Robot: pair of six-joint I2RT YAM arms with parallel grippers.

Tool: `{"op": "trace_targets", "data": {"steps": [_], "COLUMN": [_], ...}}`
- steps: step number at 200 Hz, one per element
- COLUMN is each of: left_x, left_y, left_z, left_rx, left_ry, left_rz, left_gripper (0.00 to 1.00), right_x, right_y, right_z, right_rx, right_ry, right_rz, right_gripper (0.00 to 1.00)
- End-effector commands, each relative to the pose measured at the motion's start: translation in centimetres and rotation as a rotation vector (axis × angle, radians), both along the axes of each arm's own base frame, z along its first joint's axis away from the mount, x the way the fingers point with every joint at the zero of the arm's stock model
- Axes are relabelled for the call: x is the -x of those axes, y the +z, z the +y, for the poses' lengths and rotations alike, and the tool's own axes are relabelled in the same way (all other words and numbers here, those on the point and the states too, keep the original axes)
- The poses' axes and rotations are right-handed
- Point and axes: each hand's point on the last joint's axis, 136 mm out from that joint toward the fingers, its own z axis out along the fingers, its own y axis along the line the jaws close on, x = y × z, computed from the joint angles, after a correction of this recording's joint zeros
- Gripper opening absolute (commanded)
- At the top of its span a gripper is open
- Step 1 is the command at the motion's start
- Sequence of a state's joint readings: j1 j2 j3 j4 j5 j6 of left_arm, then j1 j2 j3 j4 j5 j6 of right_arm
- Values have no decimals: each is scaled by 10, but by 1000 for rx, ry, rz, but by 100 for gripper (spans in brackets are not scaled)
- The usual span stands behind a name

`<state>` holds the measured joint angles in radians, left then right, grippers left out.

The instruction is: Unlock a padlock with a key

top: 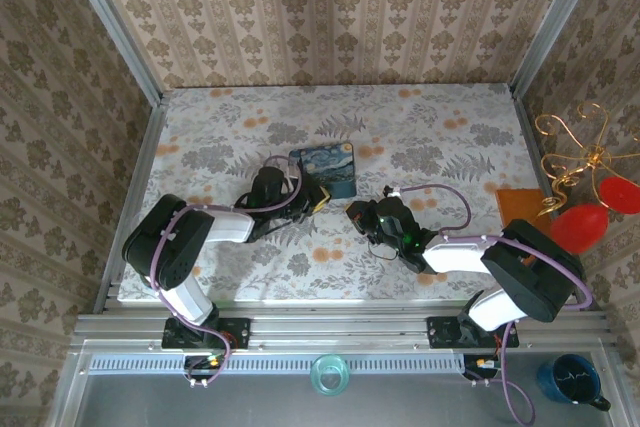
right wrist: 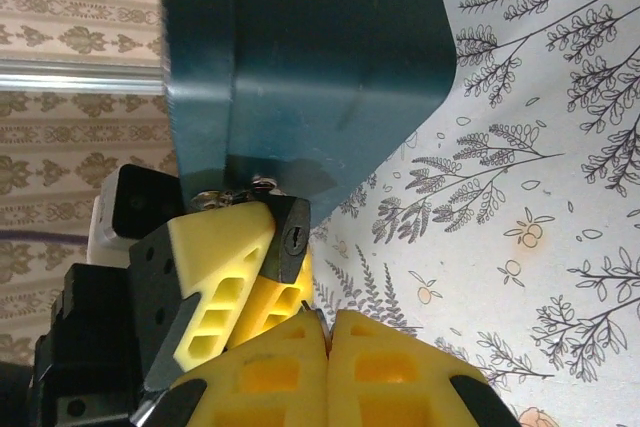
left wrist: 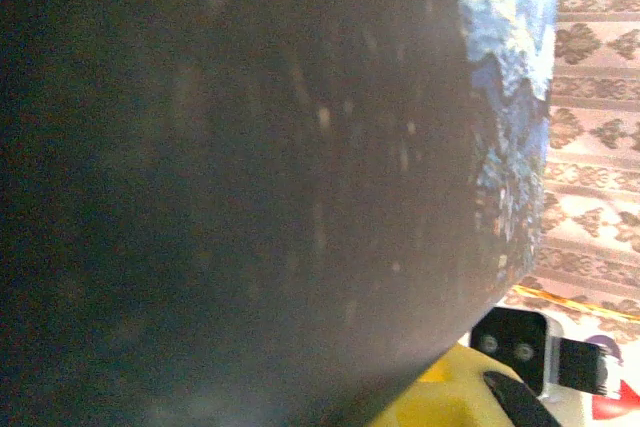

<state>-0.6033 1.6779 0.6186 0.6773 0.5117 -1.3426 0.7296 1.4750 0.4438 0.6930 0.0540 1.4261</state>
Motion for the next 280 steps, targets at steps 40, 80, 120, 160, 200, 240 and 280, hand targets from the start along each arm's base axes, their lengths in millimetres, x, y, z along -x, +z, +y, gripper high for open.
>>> {"op": "trace_targets", "data": {"steps": [40,80,120,160,200,240,280], "left_x": [1,3,4,3,5,5,3], "left_y": [49,53,56,55,55,52,56], "left_z": [-15,-14,-15,-17,-19,-21,-23], "left_rx": [139,152,144,148,146,145,146], "left_ry": [-6,-9,-11,-13,-21,-23,-27], "left_rz": [-67,-71,-74,-72,-74,-68,-83], "left_gripper": [0,0,0,0,0,0,0], "right_x": [-15,-19,-20,-22,-27,-25,-21], "right_y": [7,1,3,12,23,28,30], "right_z": [-2,-11,-20,-13,-4,-4,-4], "right_rx": [-139,-171,-203,-264,-306,-295,-293], "right_ry": [-68,-99,-117,-97,-73,-74,-75], "right_rz": [12,20,27,12,-20,-32,-37], "right_gripper": [0,0,0,0,0,0,0]}}
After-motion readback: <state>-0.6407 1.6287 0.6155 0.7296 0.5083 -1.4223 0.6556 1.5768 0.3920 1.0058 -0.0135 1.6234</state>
